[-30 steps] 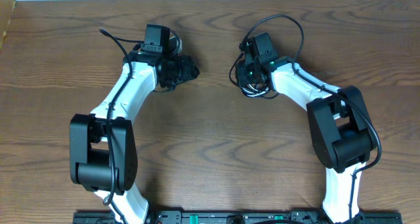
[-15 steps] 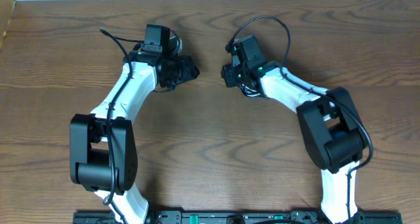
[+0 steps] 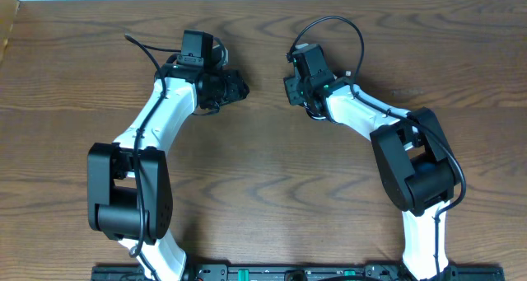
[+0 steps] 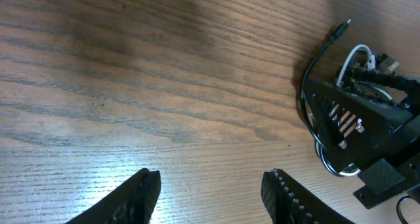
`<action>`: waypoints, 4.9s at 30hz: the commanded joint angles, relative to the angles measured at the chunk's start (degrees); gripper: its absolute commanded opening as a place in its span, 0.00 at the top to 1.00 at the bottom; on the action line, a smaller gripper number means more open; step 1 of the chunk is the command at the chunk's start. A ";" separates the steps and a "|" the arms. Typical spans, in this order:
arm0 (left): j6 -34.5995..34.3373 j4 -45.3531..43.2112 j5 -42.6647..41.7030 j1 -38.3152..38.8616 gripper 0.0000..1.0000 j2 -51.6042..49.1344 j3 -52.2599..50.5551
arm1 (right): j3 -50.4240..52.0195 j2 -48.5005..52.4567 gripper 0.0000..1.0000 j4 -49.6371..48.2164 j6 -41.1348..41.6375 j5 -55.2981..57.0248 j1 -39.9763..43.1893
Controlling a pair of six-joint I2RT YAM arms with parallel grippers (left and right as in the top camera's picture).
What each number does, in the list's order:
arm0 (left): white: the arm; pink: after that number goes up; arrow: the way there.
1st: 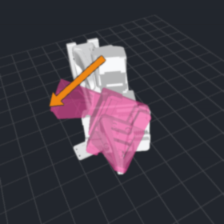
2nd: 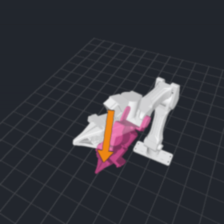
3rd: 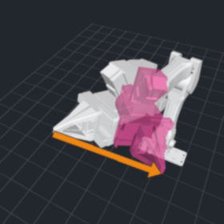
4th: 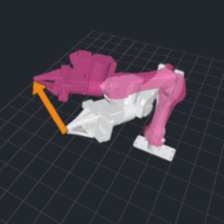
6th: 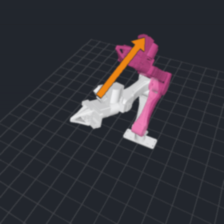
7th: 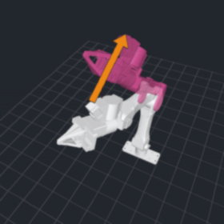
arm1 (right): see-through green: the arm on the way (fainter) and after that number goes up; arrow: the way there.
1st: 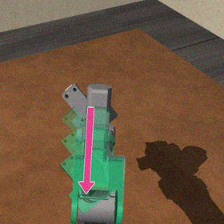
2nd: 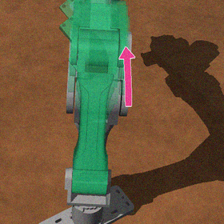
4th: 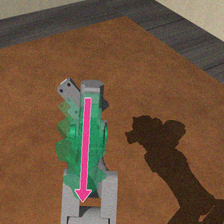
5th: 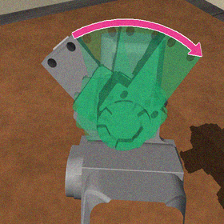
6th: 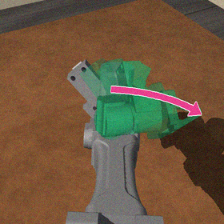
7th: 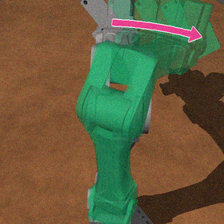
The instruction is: Untangle cables
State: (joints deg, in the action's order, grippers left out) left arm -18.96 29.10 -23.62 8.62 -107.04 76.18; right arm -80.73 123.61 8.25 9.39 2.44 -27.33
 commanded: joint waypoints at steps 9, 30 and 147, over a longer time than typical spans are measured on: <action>1.38 -0.20 0.81 -0.31 0.45 -0.42 0.00 | -1.38 -0.33 0.47 -2.82 -0.24 7.10 0.31; 1.36 -0.61 0.76 -0.31 0.44 -0.42 0.00 | -1.70 3.50 0.51 4.44 -6.95 -4.55 -2.49; -13.79 -13.81 -26.97 4.24 0.93 8.72 2.16 | -3.89 -17.09 0.58 30.86 11.47 -19.34 12.63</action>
State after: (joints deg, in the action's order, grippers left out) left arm -30.02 16.01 -47.59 13.28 -98.37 77.17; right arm -84.60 103.53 36.82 8.69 -33.80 -14.20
